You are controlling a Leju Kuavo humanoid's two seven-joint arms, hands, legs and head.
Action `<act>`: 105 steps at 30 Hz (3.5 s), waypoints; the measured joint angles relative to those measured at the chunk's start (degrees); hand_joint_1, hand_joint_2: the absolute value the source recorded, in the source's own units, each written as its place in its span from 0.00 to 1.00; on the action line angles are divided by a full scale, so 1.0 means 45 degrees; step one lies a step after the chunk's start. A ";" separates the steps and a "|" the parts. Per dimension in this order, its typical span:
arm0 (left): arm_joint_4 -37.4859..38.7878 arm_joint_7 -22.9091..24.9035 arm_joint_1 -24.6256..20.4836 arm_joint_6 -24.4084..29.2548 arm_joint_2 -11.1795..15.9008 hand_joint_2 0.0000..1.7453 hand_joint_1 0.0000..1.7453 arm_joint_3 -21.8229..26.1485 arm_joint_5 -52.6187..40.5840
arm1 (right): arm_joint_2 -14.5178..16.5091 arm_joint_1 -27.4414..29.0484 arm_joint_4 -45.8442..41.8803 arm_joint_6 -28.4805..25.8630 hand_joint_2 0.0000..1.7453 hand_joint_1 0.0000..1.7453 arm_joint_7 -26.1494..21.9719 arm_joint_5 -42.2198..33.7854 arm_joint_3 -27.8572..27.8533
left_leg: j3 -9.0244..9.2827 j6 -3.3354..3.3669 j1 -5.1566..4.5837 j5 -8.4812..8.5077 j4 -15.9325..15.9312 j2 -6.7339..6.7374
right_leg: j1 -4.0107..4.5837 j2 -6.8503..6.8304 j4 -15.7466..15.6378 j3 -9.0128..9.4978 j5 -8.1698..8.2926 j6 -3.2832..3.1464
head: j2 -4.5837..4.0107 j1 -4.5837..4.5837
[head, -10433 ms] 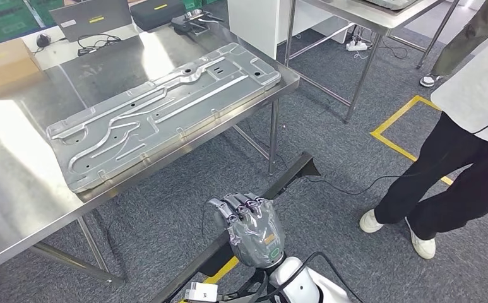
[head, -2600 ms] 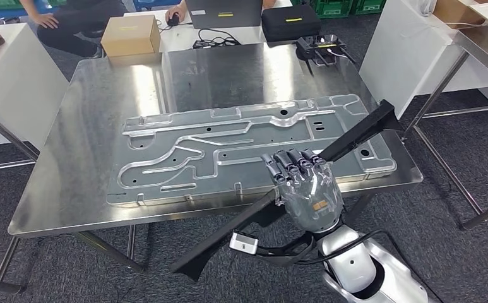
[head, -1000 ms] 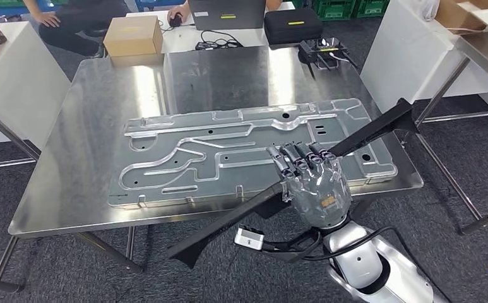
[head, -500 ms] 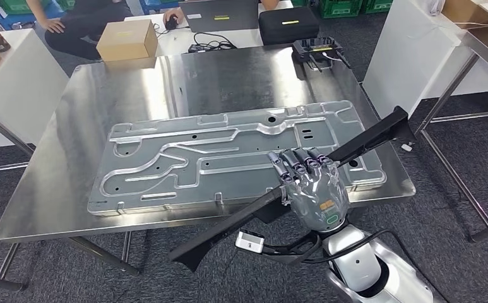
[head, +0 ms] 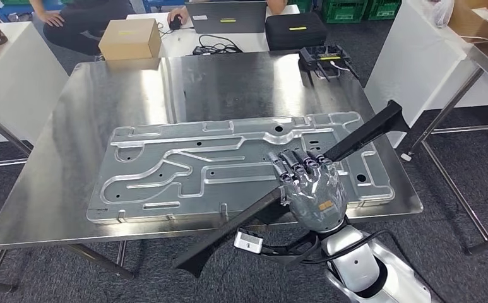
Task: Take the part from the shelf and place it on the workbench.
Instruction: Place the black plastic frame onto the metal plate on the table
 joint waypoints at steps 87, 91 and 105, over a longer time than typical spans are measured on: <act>-0.0002 0.0001 0.0147 0.0054 0.0006 1.00 0.00 0.0158 -0.0412 | -0.0345 0.0400 0.0227 -0.0654 0.75 0.75 0.0707 -0.0972 -0.1457 | -0.0386 -0.0600 0.0113 -0.0151 0.0523 -0.0082 | -0.0132 0.0007 -0.1733 0.0671 0.0956 -0.0174 | 0.0000 -0.0057; -0.0005 -0.0036 0.0132 0.0475 -0.0006 1.00 0.00 0.0151 -0.0653 | -0.0353 0.0462 0.0226 -0.0633 0.00 0.00 0.0702 -0.0975 -0.1460 | -0.0387 -0.0564 0.0111 -0.0200 0.0461 -0.0175 | -0.0121 -0.0026 -0.1826 0.0707 0.0960 -0.0303 | 0.0000 -0.0045; -0.0005 0.0128 0.0135 0.0166 -0.0005 1.00 0.00 0.0151 -0.0701 | -0.0431 0.0752 0.0226 -0.0574 0.00 0.00 0.0759 -0.1219 -0.1469 | -0.0353 -0.0462 0.0101 -0.0228 0.0463 -0.0170 | -0.0113 -0.0026 -0.1956 0.0777 0.0994 -0.0015 | 0.0000 -0.0047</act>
